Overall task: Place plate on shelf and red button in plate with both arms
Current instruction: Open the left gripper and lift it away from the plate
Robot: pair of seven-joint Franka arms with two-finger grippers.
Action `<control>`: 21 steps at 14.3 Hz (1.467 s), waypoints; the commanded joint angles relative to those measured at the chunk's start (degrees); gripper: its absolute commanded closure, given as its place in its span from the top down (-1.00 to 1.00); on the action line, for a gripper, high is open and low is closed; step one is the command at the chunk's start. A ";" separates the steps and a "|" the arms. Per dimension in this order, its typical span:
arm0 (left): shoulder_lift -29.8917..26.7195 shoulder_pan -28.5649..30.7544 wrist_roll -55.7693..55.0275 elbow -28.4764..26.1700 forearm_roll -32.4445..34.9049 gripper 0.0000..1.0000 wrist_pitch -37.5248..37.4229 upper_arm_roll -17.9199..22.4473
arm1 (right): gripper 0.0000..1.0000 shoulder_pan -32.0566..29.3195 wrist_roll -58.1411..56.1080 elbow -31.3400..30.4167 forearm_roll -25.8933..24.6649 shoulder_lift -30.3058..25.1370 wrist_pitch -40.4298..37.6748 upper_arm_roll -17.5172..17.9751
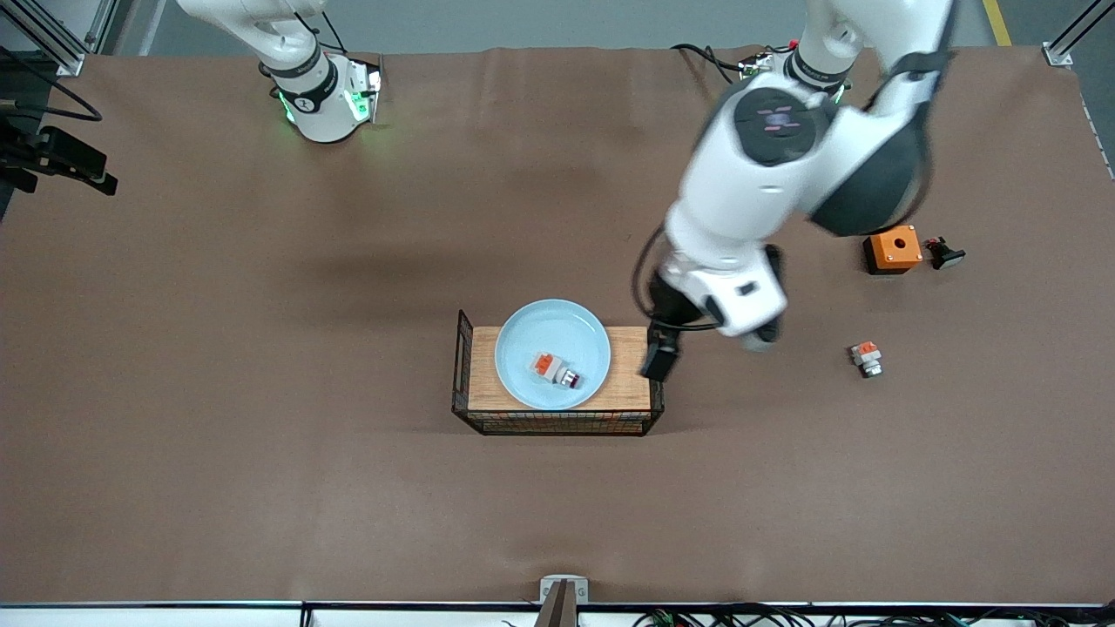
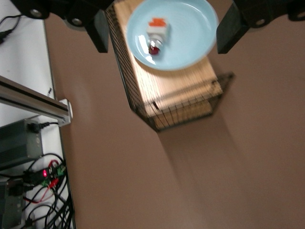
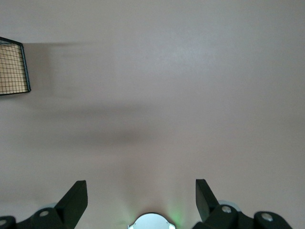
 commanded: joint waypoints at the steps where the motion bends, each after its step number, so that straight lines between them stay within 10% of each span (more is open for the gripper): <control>1: -5.22 6.66 14.98 -2.11 -4.32 1.00 -8.14 -0.45 | 1.00 0.03 0.30 -7.22 0.75 -5.60 4.64 0.03; 11: -23.32 29.35 69.48 -26.09 -4.69 1.00 -8.18 -0.36 | 1.00 -2.52 0.39 -8.56 3.66 -6.67 4.92 -0.32; 21: -21.85 29.10 93.98 -19.09 0.83 1.00 -7.20 -2.47 | 1.00 -1.12 0.21 -11.64 1.90 -9.22 7.73 -0.32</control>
